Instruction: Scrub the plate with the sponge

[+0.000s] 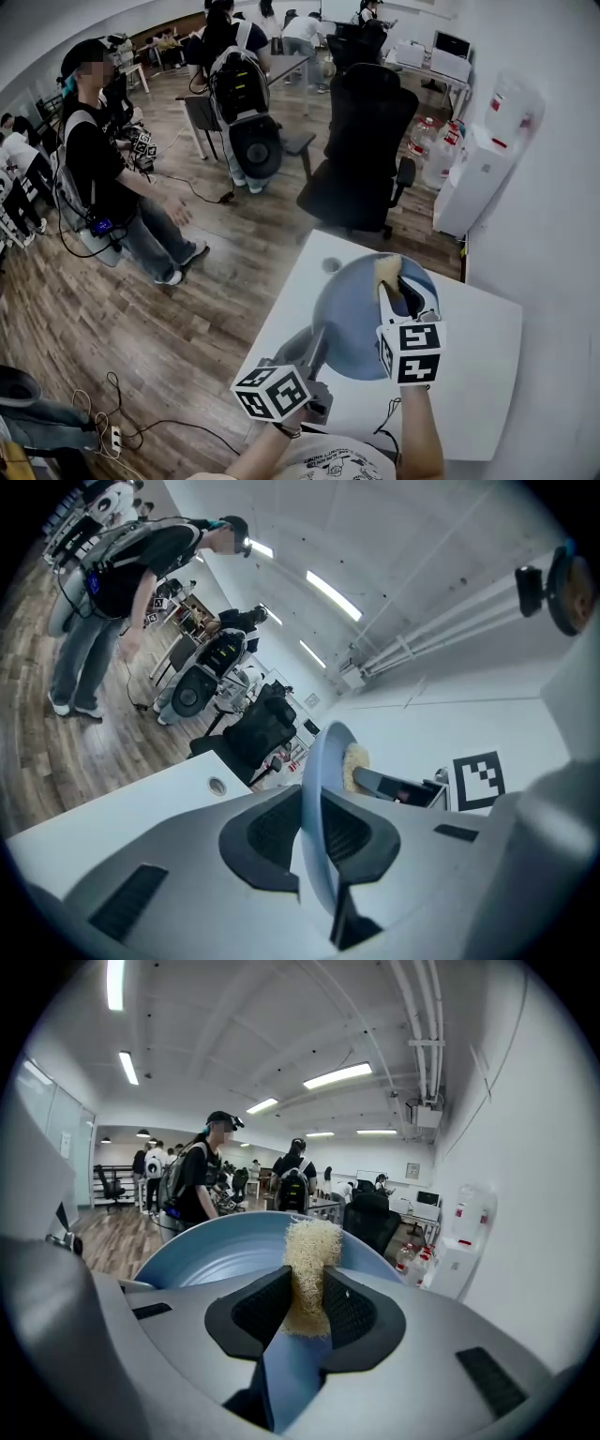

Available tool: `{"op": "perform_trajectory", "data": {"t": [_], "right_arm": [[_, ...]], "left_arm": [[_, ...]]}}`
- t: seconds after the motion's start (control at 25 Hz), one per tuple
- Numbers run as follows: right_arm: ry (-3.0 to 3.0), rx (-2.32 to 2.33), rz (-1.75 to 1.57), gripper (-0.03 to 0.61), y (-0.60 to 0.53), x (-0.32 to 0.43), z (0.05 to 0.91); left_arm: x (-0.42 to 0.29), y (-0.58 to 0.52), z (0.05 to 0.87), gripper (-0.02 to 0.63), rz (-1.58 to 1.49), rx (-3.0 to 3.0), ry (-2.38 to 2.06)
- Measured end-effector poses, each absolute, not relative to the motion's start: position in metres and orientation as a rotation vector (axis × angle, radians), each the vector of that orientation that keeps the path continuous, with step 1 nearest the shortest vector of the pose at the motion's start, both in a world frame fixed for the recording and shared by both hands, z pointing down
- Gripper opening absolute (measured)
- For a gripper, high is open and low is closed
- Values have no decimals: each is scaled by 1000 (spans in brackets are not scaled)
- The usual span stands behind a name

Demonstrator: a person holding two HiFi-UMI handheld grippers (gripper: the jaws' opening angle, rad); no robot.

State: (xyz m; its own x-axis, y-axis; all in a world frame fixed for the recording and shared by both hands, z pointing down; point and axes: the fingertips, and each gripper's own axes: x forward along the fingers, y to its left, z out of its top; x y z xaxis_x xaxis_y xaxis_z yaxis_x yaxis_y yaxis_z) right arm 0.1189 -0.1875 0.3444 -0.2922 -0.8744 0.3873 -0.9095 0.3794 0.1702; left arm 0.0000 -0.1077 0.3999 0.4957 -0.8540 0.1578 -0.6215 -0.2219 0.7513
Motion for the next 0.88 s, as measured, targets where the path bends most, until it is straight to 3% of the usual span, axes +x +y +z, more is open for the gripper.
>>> {"op": "perform_trajectory", "data": {"t": [0.88], "right_arm": [[-2112, 1567, 208, 104, -182, 153, 369]], "left_arm": [[-31, -117, 399, 41, -460, 1874, -1231]]}}
